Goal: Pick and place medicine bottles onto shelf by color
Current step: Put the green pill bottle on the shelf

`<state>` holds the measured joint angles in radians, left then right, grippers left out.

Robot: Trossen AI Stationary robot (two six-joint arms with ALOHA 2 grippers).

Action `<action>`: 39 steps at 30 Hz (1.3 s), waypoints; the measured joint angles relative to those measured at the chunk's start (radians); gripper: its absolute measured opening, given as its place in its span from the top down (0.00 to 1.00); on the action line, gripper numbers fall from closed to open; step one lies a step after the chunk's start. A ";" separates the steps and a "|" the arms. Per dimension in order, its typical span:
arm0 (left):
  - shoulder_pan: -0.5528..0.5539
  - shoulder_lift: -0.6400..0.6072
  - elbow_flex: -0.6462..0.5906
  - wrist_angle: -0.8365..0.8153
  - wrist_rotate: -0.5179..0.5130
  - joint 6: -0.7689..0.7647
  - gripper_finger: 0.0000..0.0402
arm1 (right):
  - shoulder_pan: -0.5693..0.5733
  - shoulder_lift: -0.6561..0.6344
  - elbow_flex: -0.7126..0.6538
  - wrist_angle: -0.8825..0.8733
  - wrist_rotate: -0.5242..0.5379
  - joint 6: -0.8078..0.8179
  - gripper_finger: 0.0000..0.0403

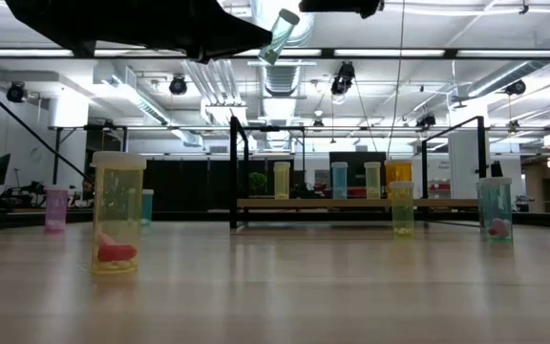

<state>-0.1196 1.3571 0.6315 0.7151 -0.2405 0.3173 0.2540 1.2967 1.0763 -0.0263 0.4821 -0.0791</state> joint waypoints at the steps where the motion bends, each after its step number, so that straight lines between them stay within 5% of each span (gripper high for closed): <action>1: 0.000 0.000 0.000 0.000 0.000 0.011 0.84 | -0.001 0.009 0.035 -0.069 -0.001 0.023 0.45; 6: 0.000 0.000 0.000 0.000 0.000 0.030 0.84 | -0.012 0.085 0.197 -0.324 -0.011 0.114 0.45; 11: 0.000 0.000 0.000 0.000 0.000 0.030 0.84 | -0.028 0.164 0.284 -0.396 -0.010 0.139 0.45; 17: 0.000 -0.001 0.000 -0.023 -0.003 0.030 0.84 | -0.036 0.193 0.310 -0.486 -0.012 0.153 0.59; 25: 0.000 0.038 0.000 -0.408 0.049 -0.133 0.82 | 0.002 0.094 0.269 -0.696 -0.017 0.349 0.76; 39: 0.000 0.286 0.061 -0.324 0.099 -0.296 0.45 | 0.013 0.036 0.126 -0.587 -0.010 0.354 0.77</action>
<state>-0.1192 1.6427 0.6930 0.3913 -0.1417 0.0213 0.2665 1.3328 1.2018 -0.6129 0.4721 0.2746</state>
